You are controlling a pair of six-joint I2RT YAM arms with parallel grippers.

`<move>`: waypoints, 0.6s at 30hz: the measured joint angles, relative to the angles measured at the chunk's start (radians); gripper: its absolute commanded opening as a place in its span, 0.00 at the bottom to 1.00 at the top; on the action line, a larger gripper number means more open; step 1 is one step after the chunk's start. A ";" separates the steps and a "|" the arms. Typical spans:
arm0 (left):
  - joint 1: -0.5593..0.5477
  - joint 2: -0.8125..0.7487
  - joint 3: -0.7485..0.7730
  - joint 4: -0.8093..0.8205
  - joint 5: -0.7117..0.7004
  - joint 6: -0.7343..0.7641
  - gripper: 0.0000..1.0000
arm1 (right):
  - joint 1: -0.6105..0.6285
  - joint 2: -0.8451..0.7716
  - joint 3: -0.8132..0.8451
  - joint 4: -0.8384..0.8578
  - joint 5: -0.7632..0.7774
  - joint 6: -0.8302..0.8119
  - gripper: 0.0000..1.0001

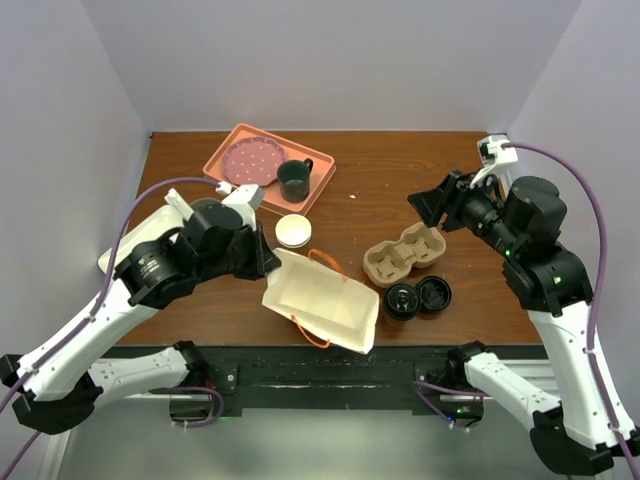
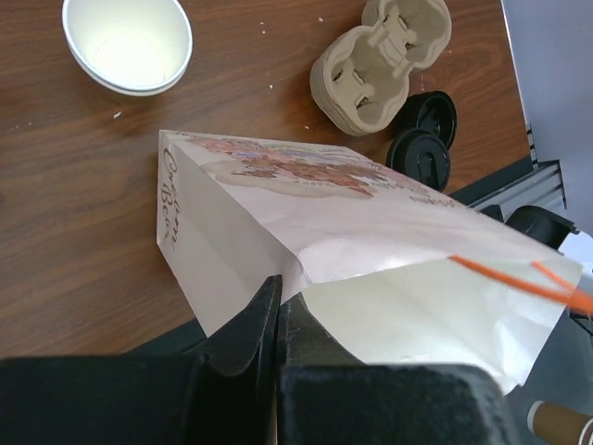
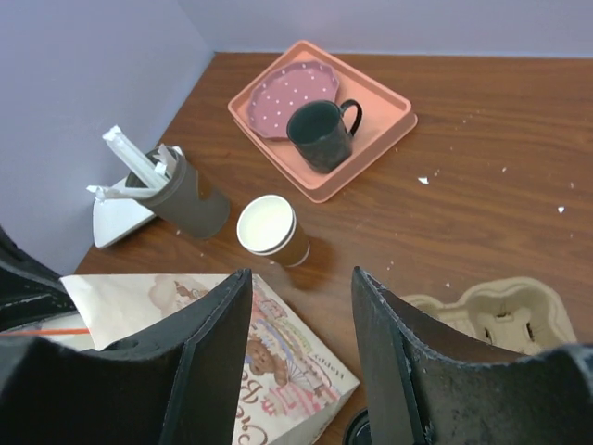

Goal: Pack the takeout coffee

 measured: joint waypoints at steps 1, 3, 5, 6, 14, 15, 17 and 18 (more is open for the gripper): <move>0.000 -0.014 -0.014 -0.002 0.000 -0.001 0.00 | 0.000 0.007 0.000 -0.006 0.000 0.004 0.51; 0.000 -0.045 -0.048 -0.002 -0.002 -0.004 0.00 | 0.000 0.013 -0.008 -0.023 -0.001 0.009 0.51; 0.000 -0.077 -0.081 -0.003 -0.005 -0.019 0.00 | 0.000 0.010 -0.022 -0.040 -0.001 0.012 0.52; 0.000 -0.088 -0.093 -0.006 -0.006 -0.027 0.00 | 0.000 0.008 -0.031 -0.051 0.000 0.012 0.52; 0.002 0.011 -0.029 -0.101 -0.050 -0.089 0.00 | 0.000 0.092 -0.032 -0.169 0.081 0.019 0.51; 0.006 0.037 -0.016 -0.105 -0.051 -0.093 0.00 | 0.000 0.114 -0.032 -0.179 0.092 0.020 0.50; 0.018 0.069 -0.001 -0.105 -0.051 -0.097 0.00 | 0.000 0.153 -0.032 -0.194 0.109 0.021 0.51; 0.031 0.080 0.004 -0.105 -0.050 -0.097 0.00 | 0.000 0.173 -0.032 -0.205 0.115 0.022 0.51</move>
